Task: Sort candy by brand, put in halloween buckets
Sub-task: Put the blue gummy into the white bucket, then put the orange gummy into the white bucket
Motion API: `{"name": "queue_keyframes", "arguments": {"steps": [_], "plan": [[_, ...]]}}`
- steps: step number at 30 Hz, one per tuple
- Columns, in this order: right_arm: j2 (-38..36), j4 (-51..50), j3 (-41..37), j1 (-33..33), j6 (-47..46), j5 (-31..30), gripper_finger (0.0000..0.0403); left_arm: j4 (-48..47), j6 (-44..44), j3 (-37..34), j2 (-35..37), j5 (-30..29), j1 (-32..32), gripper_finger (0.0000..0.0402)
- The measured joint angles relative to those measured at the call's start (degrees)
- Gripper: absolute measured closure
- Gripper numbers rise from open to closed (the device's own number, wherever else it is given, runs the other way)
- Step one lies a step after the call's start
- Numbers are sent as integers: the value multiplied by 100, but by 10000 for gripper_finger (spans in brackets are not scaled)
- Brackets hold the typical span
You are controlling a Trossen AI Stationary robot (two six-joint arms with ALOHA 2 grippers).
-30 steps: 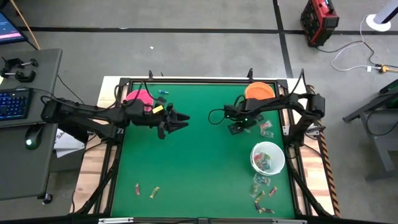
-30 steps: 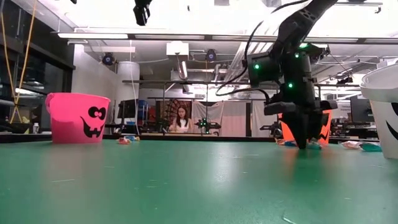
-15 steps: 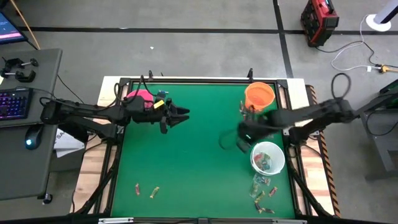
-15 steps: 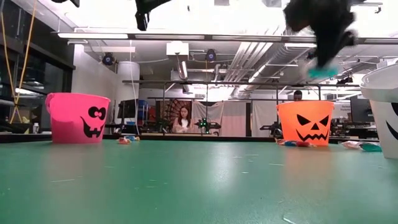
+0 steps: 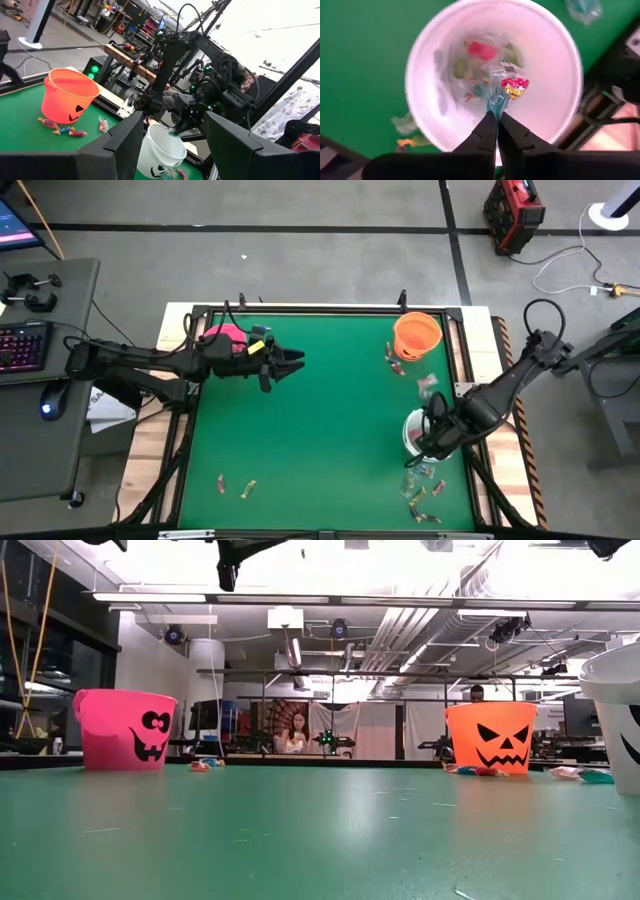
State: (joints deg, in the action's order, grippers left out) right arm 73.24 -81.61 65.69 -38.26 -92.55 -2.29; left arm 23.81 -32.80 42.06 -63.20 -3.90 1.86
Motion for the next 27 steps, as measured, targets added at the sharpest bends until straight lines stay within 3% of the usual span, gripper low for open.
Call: {"name": "queue_keyframes", "arguments": {"steps": [6, 12, 16, 23, 27], "plan": [[21, 17, -1, 277, 62, -30, 367, -2, 43, 0, 0, 8, 5, 204], [21, 183, 24, 567, 603, 468, 255, -2, 48, 0, 0, 40, 5, 204], [23, 168, 447, 786, 757, 565, 189, 2, -129, 0, 0, 230, 5, 204], [18, -234, 1563, 1423, 426, -1385, 169, -6, -382, 0, 22, 957, 89, 204], [16, -683, 1594, 2233, 554, -1332, 174, -7, -101, 0, 22, 959, 91, 204]]}}
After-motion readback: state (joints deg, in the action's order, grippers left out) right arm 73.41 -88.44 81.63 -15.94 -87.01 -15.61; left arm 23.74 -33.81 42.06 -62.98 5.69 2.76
